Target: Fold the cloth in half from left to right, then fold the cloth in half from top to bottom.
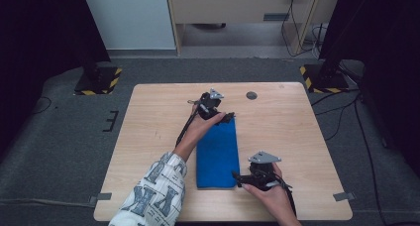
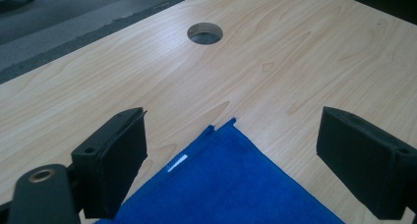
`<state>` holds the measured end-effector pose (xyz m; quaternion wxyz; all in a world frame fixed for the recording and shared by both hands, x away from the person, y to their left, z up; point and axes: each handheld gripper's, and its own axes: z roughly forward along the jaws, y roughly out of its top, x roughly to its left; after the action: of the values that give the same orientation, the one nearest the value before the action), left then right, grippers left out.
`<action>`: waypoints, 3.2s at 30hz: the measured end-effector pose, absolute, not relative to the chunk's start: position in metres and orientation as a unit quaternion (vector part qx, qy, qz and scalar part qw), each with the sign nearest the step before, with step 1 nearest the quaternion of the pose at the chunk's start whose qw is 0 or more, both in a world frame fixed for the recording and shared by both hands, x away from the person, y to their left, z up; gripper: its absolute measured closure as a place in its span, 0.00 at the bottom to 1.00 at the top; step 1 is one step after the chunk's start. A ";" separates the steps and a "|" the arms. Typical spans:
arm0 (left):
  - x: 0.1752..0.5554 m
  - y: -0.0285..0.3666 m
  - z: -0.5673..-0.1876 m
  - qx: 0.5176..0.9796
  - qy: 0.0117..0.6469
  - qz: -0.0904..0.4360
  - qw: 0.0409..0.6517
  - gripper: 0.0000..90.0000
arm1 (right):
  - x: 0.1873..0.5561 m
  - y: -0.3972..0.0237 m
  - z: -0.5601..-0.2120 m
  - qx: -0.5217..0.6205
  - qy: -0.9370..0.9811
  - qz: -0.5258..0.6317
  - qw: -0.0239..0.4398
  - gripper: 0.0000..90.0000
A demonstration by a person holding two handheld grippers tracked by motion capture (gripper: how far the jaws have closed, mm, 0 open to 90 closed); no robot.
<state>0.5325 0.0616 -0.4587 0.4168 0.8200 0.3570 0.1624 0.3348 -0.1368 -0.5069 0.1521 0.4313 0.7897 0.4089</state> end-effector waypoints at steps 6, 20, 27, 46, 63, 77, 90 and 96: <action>0.525 0.071 -0.461 0.826 0.357 0.168 0.403 0.12 | 0.350 -0.134 -0.504 0.430 0.789 0.409 0.160 0.12; 0.495 0.119 -0.469 0.821 0.375 0.177 0.392 0.11 | 0.404 -0.129 -0.501 0.428 0.787 0.413 0.163 0.14; 0.492 0.140 -0.471 0.819 0.383 0.181 0.388 0.11 | 0.427 -0.123 -0.488 0.425 0.785 0.417 0.170 0.20; 0.513 0.158 -0.484 0.819 0.405 0.174 0.368 0.18 | 0.508 -0.114 -0.483 0.415 0.805 0.395 0.154 0.49; 0.504 0.160 -0.478 0.810 0.410 0.176 0.382 0.18 | 0.534 -0.107 -0.480 0.408 0.816 0.377 0.159 0.76; 0.507 0.178 -0.487 0.808 0.421 0.163 0.379 0.19 | 0.572 -0.105 -0.509 0.445 0.812 0.352 0.136 0.68; 0.508 0.183 -0.489 0.805 0.426 0.148 0.386 0.26 | 0.578 -0.094 -0.527 0.445 0.816 0.345 0.133 0.72; 0.518 0.175 -0.493 0.806 0.420 0.143 0.390 0.27 | 0.574 -0.090 -0.528 0.422 0.826 0.350 0.133 0.89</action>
<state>0.5181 0.1755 -0.4932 0.3904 0.8065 0.4203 0.1432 0.5738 -0.0896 -0.5276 0.1328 0.4221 0.8258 0.3498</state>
